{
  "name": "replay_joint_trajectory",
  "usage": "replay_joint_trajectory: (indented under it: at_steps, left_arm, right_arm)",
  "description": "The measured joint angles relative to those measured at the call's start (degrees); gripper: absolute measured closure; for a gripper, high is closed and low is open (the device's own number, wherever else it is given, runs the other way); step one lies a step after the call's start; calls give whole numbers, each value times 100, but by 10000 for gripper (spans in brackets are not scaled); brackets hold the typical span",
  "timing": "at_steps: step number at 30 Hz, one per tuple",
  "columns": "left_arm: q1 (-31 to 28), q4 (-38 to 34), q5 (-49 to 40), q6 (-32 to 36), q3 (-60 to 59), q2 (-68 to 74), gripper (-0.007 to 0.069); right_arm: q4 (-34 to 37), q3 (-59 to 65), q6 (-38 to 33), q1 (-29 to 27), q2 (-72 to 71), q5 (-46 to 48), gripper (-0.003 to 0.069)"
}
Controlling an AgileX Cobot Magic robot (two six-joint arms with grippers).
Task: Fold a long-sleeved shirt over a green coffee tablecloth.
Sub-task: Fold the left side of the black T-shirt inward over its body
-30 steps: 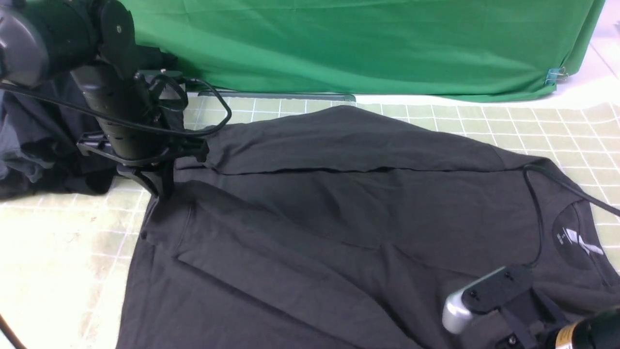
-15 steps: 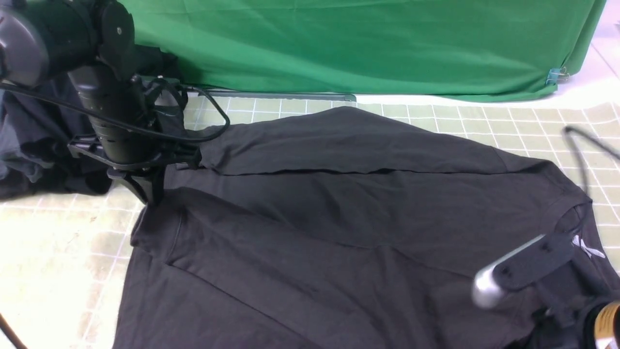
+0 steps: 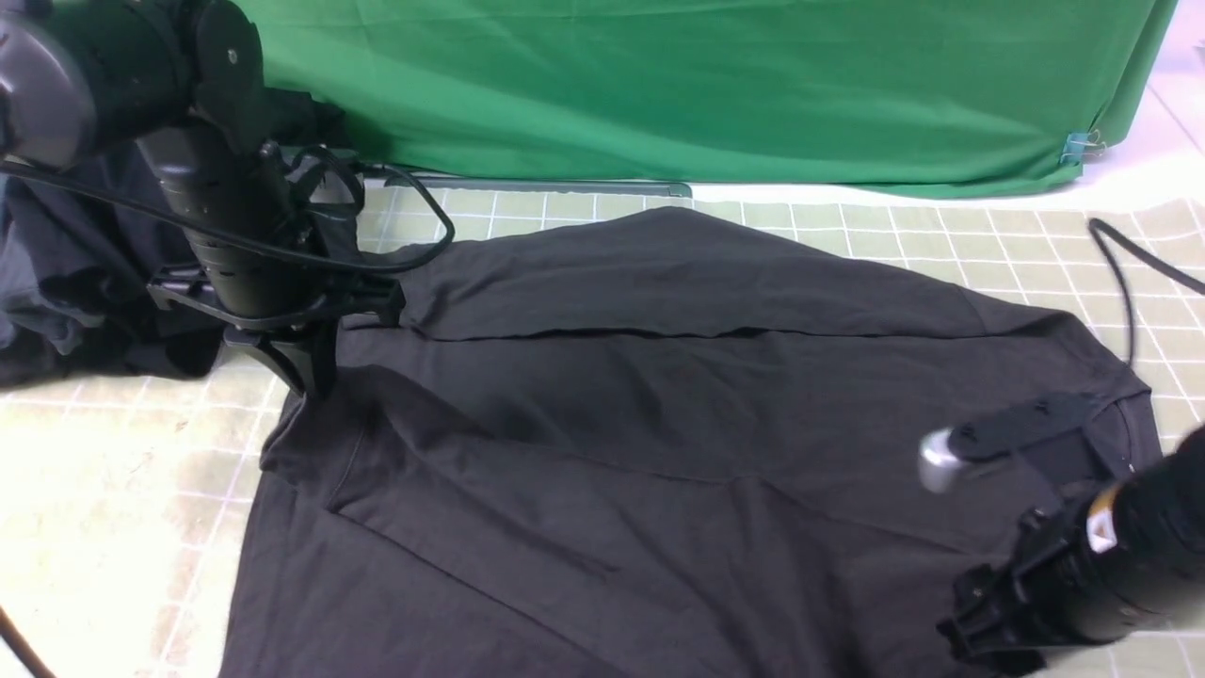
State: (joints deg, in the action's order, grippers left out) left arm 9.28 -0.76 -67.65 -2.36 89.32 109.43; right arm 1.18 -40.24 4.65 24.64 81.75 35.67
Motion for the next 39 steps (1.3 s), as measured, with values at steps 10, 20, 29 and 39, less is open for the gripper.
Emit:
replay_joint_trajectory:
  at_steps: [10,20,29,39]
  left_arm:
    - [0,-92,-73,23,0,0,613]
    - [68,-450,-167,146,0,0,613]
    - [97,-459,-110,157,0,0,613]
    - [97,-407,-21,236,0,0,610]
  right_arm:
    - [294,-68,-287,0,710,21,391]
    - [-66,-68,-271,0,3,787,637]
    - [-306,-13,-241,0,-412,1375,638]
    - [-603,395,375,0,-416,983,491]
